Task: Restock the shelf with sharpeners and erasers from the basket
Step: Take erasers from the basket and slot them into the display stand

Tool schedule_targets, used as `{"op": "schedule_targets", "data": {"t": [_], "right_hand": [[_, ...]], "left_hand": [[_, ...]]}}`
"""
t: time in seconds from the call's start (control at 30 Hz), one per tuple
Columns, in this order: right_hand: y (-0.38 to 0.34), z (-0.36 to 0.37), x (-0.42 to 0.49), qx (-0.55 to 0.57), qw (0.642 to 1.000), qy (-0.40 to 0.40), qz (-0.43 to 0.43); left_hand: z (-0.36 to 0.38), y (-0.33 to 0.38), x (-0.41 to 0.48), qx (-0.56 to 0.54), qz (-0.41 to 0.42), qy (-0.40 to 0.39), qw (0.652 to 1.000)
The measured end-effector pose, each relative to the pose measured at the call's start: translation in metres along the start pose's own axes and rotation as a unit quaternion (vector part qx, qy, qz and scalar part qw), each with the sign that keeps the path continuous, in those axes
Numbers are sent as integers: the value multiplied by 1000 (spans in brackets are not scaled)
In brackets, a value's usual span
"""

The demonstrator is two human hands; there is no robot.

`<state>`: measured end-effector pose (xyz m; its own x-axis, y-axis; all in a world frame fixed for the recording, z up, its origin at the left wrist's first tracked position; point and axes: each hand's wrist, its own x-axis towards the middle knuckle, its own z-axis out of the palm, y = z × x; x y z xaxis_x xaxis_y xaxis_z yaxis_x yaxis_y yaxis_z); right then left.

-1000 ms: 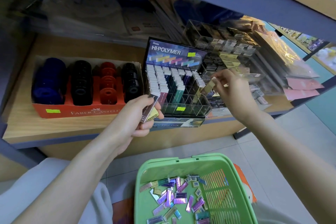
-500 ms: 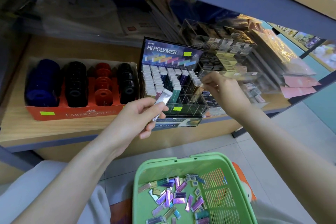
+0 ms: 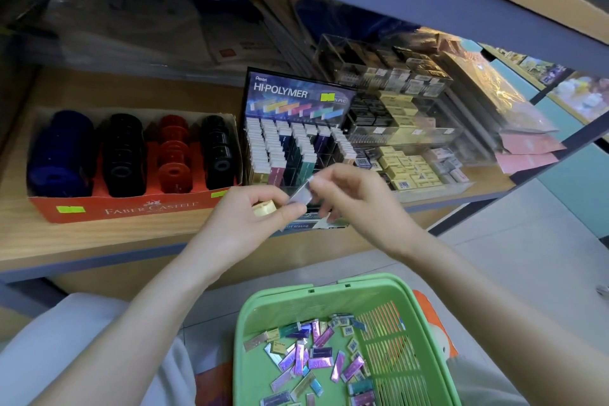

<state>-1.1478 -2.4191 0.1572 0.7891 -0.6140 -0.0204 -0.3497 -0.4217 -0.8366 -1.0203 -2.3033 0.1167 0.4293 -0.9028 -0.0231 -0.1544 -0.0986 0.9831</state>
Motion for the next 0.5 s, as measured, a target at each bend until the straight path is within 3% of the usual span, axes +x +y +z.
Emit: {"op": "schedule_targets", "data": {"t": [0.13,0.27,0.5], "right_hand": [[3,0,-10,71,997,-22,5],[10,-9,-19,106,994,-2,12],[13,-36,-9,111,984,136,13]], "left_hand": [[5,-2,1,-7,-4,7,1000],[8,0,1,-115,-63,-11,991],[-2,2,-5,-39,32,-7,999]]}}
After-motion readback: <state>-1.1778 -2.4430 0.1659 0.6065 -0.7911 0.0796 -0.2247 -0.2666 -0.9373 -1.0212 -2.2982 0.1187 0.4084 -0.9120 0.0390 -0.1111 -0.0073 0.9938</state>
